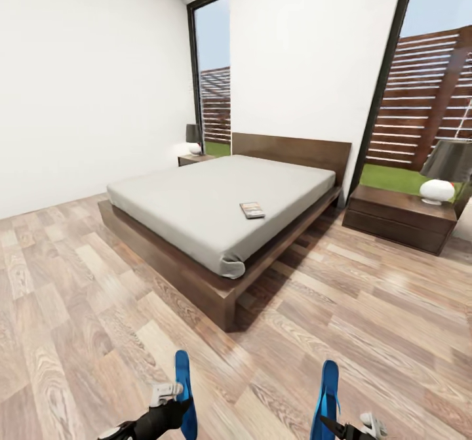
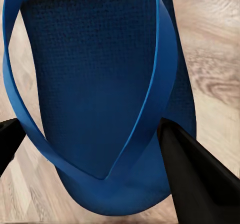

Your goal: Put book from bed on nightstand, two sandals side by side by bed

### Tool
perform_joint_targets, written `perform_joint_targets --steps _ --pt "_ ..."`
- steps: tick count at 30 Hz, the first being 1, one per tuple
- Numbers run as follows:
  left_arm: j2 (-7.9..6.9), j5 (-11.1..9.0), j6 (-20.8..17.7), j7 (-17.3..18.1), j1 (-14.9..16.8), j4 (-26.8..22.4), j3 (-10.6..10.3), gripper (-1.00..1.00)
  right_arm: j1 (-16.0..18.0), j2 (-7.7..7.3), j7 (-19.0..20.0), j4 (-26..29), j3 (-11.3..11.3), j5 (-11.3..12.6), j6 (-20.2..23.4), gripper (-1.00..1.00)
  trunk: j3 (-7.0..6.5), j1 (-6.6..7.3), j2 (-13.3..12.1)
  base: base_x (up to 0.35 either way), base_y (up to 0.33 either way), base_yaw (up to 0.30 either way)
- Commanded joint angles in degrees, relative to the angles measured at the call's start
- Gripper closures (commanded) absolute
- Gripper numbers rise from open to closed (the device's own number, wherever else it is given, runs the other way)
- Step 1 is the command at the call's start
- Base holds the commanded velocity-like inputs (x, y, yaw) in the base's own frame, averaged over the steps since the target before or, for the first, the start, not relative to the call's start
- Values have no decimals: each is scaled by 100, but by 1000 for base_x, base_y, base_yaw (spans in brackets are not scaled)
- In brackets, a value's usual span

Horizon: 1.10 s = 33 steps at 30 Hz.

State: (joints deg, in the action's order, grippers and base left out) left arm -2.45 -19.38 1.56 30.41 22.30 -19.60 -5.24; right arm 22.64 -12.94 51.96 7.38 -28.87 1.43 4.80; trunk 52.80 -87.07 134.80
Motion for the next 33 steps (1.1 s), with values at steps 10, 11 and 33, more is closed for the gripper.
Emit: perform_joint_targets --steps 10,11,33 --pt "-1 -22 34 0 2 315 -74 100 4 37 14 -84 -28 -958 60 100 5 1 2 0 0 -213" --pt "0 -22 35 0 2 330 -75 100 4 37 16 -90 -29 -979 60 100 5 1 2 0 0 -222" --pt "156 -26 294 -9 2 566 -74 100 -5 27 8 -114 -40 -1030 57 100 5 1 2 0 0 -225"
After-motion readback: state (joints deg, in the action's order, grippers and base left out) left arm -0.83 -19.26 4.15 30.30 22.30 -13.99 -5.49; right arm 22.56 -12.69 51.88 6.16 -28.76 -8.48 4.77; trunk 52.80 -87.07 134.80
